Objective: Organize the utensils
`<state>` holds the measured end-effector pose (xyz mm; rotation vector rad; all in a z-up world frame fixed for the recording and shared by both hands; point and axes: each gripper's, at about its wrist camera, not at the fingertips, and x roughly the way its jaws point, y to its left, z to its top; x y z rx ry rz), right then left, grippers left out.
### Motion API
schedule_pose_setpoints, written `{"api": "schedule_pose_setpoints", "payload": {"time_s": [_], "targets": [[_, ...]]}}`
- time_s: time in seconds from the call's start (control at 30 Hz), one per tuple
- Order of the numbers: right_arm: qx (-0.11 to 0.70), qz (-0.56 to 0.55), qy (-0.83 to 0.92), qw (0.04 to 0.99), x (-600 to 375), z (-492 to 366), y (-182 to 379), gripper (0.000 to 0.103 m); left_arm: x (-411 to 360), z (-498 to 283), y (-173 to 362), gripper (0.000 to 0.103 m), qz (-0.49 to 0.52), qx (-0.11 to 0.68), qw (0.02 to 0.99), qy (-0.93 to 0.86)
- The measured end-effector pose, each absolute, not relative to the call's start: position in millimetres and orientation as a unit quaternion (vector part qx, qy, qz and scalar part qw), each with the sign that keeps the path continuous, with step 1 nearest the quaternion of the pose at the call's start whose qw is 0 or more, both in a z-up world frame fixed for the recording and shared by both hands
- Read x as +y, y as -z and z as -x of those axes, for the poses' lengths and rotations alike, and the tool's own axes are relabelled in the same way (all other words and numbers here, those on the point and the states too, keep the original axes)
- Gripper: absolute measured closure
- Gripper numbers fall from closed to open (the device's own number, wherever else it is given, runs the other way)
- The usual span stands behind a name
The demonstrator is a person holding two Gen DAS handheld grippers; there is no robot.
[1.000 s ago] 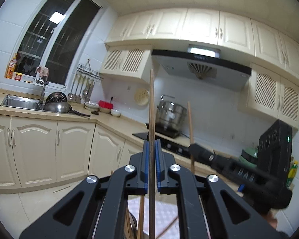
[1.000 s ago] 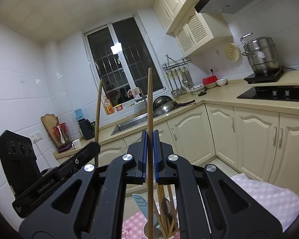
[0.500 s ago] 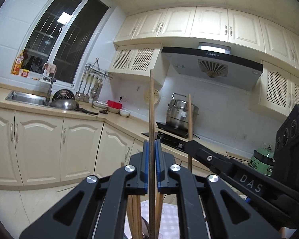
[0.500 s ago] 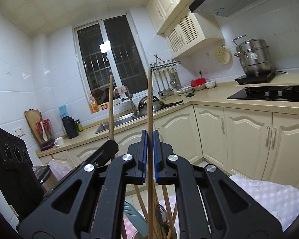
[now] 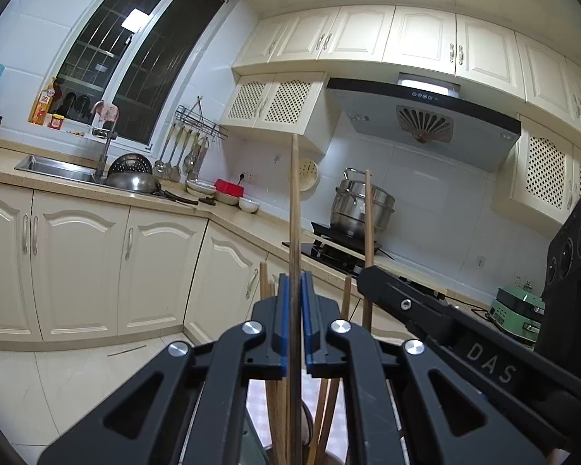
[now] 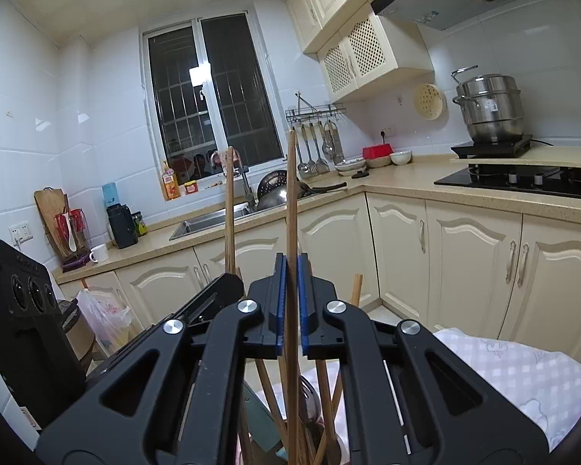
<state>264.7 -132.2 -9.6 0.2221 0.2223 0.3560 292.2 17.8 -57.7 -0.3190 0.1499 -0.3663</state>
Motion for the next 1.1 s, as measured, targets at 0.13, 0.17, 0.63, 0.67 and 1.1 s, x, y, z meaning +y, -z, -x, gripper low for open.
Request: {"api": "schedule_pose_setpoints", "payload": {"time_s": [0.13,0.17,0.63,0.67,1.1], "targets": [[0.131,-0.107,-0.179,0.969,-131.9,-266.5,14.8,0.095,18.7,-290.8,61.8,0.096,0.152,0.083,0.967,0.187],[0.135,-0.106,-0.178,0.969,-132.6,-265.8,14.8,0.09,20.4,-289.9,61.9,0.094,0.152,0.087,0.966,0.19],[0.11,-0.152,-0.139,0.972,-185.0,-227.9,-20.9,0.006,39.6,-245.6,26.2,0.004,0.117,0.082,0.977,0.158],[0.115,-0.152,-0.137,0.972,-188.2,-225.7,-23.6,0.006,37.7,-242.1,23.1,0.004,0.108,0.085,0.978,0.154],[0.164,-0.133,-0.122,0.97,-206.7,-178.0,-33.3,0.006,26.6,-174.2,-12.3,0.004,0.029,0.138,0.988,0.058]]}}
